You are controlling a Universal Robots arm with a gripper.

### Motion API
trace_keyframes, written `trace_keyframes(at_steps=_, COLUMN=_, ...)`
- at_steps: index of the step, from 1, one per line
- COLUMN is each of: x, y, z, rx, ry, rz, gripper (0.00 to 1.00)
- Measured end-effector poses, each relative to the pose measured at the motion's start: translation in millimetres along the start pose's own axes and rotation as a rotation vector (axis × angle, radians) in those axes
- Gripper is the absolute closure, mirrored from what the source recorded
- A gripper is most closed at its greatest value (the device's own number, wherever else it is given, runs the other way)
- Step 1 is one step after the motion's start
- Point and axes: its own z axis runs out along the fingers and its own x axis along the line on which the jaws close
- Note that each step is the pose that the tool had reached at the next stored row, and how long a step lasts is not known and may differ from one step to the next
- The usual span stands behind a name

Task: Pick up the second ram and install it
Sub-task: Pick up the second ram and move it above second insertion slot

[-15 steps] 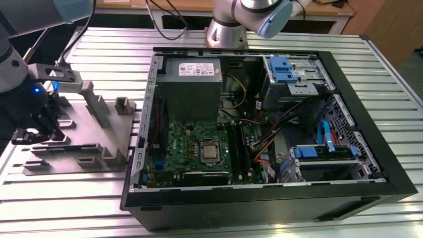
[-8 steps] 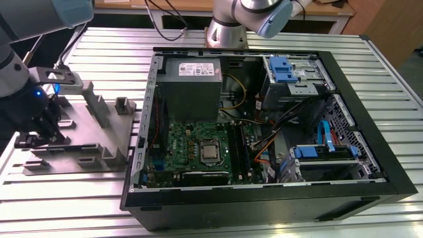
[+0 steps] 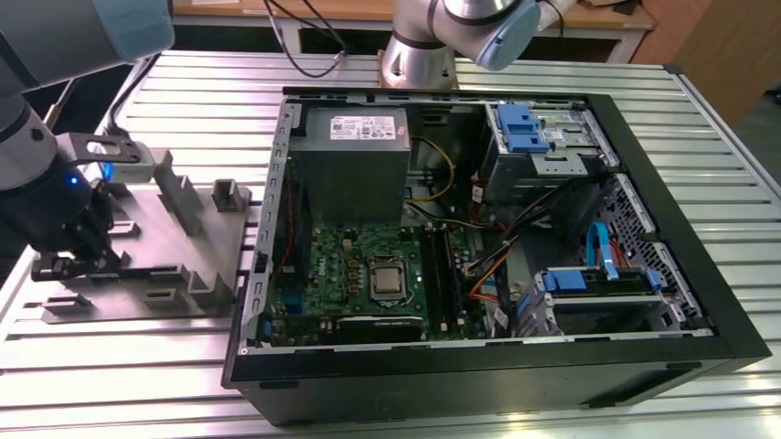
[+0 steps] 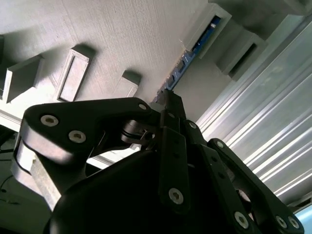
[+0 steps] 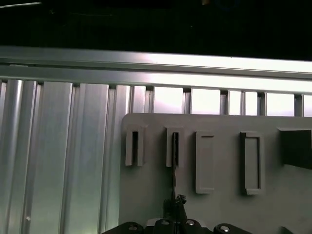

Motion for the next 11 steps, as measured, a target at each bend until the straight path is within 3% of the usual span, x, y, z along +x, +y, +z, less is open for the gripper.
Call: trace_keyframes(at_steps=11, x=-0.3, y=6.4, z=4.4, rx=0.0005, ry=0.0002, rz=-0.003, gripper=0.90)
